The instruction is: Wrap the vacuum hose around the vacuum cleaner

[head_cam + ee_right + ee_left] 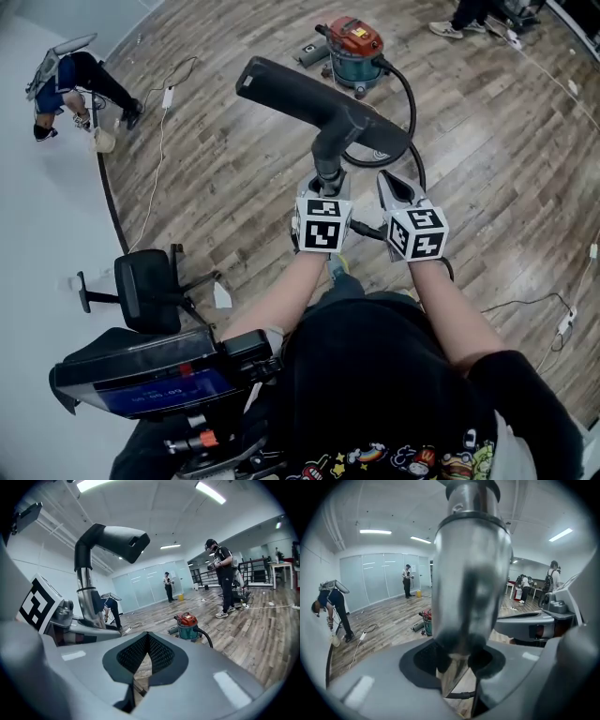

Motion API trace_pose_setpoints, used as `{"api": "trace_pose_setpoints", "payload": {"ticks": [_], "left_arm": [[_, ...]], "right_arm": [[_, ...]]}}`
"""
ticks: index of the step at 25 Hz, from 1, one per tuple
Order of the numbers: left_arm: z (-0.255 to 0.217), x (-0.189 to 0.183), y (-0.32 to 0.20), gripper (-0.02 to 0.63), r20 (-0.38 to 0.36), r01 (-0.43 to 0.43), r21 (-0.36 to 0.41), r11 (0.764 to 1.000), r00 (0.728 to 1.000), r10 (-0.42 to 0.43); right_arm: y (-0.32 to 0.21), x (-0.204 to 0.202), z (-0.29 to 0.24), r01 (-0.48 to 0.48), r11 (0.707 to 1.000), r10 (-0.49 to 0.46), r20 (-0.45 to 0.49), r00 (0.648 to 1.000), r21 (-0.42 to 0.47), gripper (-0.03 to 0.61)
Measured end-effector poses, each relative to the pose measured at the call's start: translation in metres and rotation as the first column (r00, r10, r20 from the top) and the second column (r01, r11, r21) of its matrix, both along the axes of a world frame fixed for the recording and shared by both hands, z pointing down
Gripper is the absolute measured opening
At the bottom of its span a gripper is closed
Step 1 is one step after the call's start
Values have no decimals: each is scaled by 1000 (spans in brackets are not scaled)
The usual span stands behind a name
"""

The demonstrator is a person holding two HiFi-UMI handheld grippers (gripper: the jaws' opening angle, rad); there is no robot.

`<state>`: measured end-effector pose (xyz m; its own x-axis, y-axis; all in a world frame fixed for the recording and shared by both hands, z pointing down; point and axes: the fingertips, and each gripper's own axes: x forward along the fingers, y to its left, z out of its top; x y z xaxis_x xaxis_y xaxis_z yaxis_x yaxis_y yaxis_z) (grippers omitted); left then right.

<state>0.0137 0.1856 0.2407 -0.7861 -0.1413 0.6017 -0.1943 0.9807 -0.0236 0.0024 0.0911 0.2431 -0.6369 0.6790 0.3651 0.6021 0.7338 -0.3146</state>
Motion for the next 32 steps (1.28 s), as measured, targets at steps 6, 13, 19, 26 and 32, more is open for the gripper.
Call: {"api": "trace_pose_setpoints", "payload": {"ticks": [6,13,19,26,32], "left_arm": [[-1,-55,64,157,-5,-83,0,997,997,83],[-9,-125,121,157,27,-113,-25,993,993,113],[-6,-201,154,157,8,-135,-29,990,991,136],[6,-317,152,156,-2,-244,-76,967,970,244],[20,-372,125,155,-24,-366,-108,924,930,366]], "right_arm": [[62,-42,0,-115,993,115,0,993,15,21],[102,-99,8,-146,989,147,-18,989,33,21],[123,-171,21,-191,981,192,-36,981,27,21],[129,-273,33,-230,973,231,-47,972,30,21],[110,-317,43,-324,946,324,-51,945,21,21]]}}
